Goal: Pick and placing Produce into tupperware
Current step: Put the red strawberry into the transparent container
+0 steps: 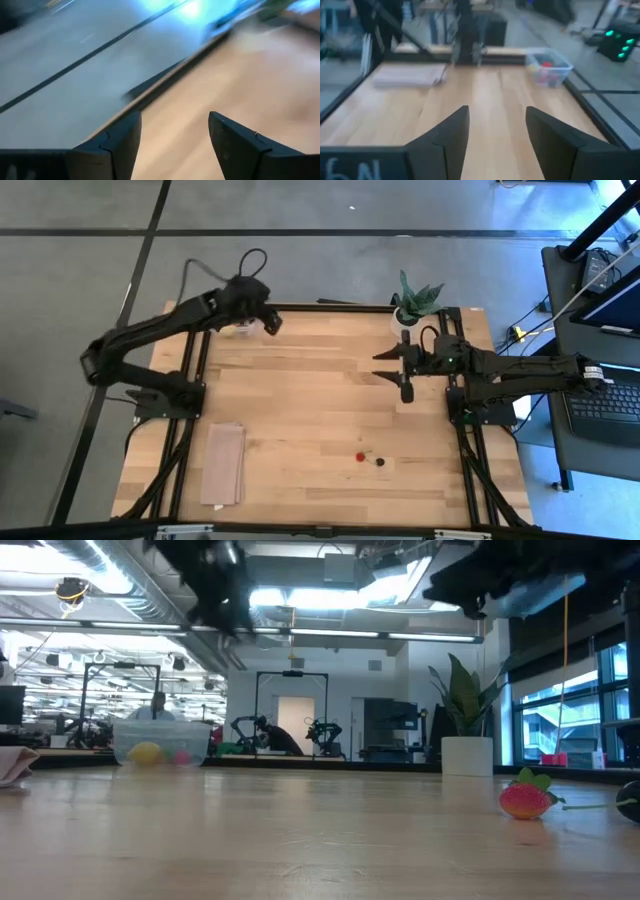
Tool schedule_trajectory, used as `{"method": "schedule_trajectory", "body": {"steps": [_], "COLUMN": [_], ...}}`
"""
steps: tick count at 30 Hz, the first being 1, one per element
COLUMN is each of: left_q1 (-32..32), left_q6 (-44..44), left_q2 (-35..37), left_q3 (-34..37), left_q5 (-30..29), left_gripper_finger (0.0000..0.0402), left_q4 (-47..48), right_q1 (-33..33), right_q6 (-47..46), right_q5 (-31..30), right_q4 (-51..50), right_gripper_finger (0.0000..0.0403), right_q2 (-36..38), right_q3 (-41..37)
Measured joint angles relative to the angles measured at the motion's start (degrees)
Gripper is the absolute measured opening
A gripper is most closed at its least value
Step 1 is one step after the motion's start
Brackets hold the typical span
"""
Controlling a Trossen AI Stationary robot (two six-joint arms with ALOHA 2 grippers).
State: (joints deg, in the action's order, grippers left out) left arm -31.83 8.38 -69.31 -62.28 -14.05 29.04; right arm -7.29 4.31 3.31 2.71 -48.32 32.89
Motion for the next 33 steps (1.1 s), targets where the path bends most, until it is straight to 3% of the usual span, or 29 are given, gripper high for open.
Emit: {"method": "schedule_trajectory", "body": {"steps": [5, 11, 24, 33], "left_q1": [11.86, 26.16, 42.57, 50.78], "left_q6": [0.44, 0.70, 5.10, 9.17], "left_q2": [6.97, 6.59, -2.92, -3.44], "left_q3": [-0.04, -0.01, 0.04, 0.04], "left_q5": [6.41, 2.45, -6.79, -7.70], "left_gripper_finger": [0.0224, 0.0224, 0.0224, 0.0224], "left_q4": [-5.24, -6.09, -5.81, -5.94], "right_q1": [3.32, 8.74, 19.64, 24.85], "right_q6": [0.00, 1.65, -9.43, -20.42], "right_q5": [-0.08, 3.95, 4.40, 4.31], "right_q4": [-18.40, -32.16, -29.26, -25.72], "right_gripper_finger": [0.0197, 0.0197, 0.0197, 0.0197], "right_q2": [-3.37, -12.44, -29.22, -38.30], "right_q3": [9.84, 19.63, 25.45, 24.95]}}
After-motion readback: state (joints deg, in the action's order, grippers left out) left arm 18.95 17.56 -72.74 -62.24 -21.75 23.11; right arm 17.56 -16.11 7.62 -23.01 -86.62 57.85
